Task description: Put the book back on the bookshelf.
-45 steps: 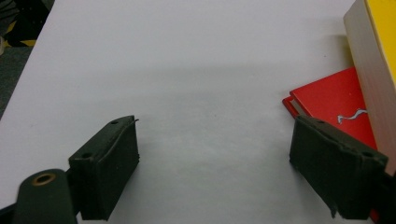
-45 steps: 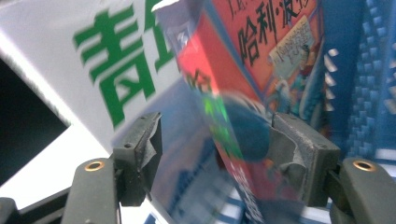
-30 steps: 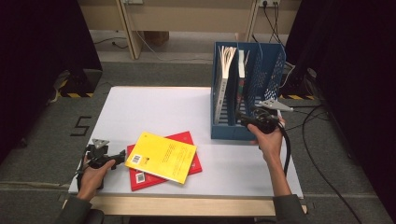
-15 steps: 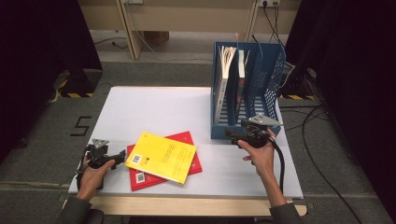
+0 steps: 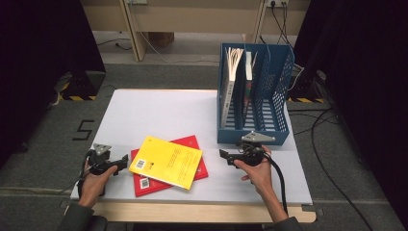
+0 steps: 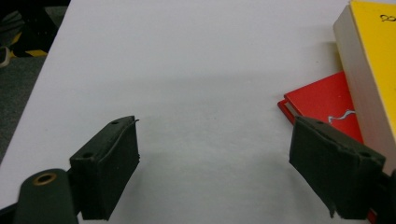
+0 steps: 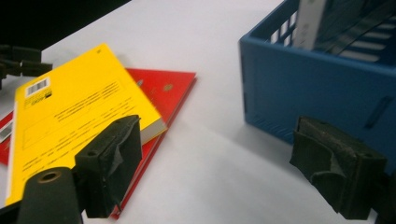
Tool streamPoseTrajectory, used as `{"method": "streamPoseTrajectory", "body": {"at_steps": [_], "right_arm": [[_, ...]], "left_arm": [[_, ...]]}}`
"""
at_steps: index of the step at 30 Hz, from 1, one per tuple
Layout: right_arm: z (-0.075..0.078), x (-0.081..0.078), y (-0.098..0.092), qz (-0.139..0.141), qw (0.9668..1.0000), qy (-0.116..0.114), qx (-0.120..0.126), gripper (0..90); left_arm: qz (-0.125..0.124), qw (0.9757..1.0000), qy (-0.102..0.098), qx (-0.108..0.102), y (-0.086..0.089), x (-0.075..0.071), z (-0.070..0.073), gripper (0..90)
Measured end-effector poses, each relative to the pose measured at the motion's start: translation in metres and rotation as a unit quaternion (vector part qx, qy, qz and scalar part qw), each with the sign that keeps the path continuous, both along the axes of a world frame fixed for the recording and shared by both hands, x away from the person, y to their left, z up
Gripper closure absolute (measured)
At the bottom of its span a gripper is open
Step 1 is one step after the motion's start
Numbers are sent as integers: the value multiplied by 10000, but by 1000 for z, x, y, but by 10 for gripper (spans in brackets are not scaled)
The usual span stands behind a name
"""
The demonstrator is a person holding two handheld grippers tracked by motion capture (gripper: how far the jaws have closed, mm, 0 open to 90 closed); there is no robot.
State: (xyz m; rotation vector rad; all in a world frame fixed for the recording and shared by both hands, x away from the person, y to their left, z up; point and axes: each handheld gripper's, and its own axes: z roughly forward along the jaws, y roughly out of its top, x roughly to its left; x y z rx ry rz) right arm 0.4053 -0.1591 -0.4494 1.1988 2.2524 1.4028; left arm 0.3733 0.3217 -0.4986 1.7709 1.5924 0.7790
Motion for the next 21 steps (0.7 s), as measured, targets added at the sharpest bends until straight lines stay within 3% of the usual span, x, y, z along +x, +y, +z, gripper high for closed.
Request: {"method": "streamPoseTrajectory", "body": {"at_steps": [7, 11, 21], "right_arm": [[-9, -13, 14, 235, 9996, 63, -128, 183], [-15, -17, 20, 325, 9992, 160, -165, 188], [-18, -30, 31, 522, 9983, 247, -90, 193]], "left_arm": [[-305, 9995, 31, 113, -12, -7, 3, 152], [-348, 9992, 13, 178, -16, -10, 5, 236], [-403, 9986, -44, 325, -23, -17, 8, 346]]}}
